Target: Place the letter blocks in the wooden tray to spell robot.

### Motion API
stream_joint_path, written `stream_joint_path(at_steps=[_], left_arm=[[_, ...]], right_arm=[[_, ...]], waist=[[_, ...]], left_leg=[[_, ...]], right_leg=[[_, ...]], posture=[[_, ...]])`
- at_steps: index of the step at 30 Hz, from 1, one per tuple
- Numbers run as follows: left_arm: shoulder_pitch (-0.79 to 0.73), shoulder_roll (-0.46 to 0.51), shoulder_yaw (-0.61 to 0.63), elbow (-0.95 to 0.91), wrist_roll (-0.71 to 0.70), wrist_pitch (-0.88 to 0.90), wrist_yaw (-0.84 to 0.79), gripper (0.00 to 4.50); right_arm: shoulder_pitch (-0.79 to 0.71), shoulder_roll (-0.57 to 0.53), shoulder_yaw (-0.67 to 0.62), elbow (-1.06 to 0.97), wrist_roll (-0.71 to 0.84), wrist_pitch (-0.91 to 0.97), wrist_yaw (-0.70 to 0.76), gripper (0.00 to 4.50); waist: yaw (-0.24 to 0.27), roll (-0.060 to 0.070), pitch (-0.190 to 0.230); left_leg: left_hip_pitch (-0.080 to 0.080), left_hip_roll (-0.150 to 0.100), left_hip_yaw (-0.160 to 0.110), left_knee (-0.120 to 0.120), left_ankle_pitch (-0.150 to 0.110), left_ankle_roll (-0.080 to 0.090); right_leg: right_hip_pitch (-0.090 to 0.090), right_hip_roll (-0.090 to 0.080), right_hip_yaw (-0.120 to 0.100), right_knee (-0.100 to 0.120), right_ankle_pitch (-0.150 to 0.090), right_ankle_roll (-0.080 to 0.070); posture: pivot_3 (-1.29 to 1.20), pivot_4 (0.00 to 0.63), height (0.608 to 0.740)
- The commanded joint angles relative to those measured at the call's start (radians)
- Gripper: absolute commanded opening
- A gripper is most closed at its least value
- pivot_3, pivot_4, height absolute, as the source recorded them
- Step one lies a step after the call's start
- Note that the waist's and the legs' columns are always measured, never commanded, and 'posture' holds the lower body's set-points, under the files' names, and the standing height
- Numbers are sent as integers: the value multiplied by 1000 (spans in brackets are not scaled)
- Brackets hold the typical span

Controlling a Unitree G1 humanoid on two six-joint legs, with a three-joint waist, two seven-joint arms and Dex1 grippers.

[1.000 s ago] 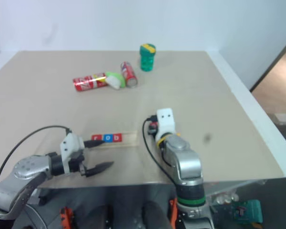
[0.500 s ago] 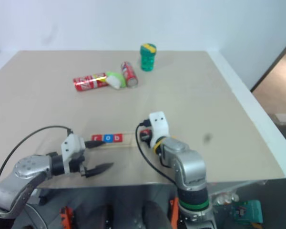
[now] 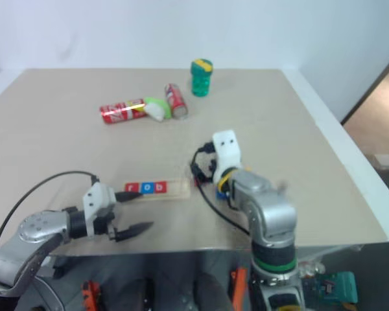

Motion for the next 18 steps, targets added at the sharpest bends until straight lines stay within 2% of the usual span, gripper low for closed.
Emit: stream_joint_path(at_steps=[1,3,5,7,11,14,18], left_arm=[[-20,7,12,3,-2,-26,-8,4500],[-36,-3,12,13,-13,-33,-17,4500],[-49,-9,9,20,-26,-39,-30,4500],[-63,-20,9,20,-45,-32,-36,4500],[-78,-42,8,10,-77,-13,-29,4500],[-83,-48,4,0,-77,-8,-20,4500],[-73,-44,-1,-16,-69,-6,-4,4500]], right_arm=[[-81,-145,-3,63,97,-108,220,4437],[-91,-250,48,186,126,-312,444,4437],[-88,-353,146,329,92,-575,693,4437],[-114,-392,210,492,57,-784,865,4437],[-207,-378,275,780,-6,-1065,1038,4437],[-288,-334,288,998,-54,-1220,1083,4437],[-332,-305,295,1165,-101,-1337,1120,4437]], waist=[[0,0,0],[0,0,0],[0,0,0],[0,-1,0],[-3,0,2],[-3,0,2],[-1,0,2]], left_leg=[[0,0,0,0,0,0],[0,-1,0,0,0,0],[1,-1,0,0,-1,1],[1,-1,0,0,-1,2],[1,-1,1,0,-1,3],[1,-1,0,1,-1,3],[1,-1,-1,1,-1,2]], right_leg=[[0,0,0,0,0,0],[0,-1,0,-1,0,0],[2,-1,-1,-2,-1,0],[2,-1,-1,-2,-1,1],[2,0,0,-1,-1,1],[2,0,0,-1,0,1],[3,0,0,-1,0,1]], posture=[[0,150,740],[0,150,740],[0,150,740],[0,150,740],[0,150,740],[0,150,740],[0,150,740]])
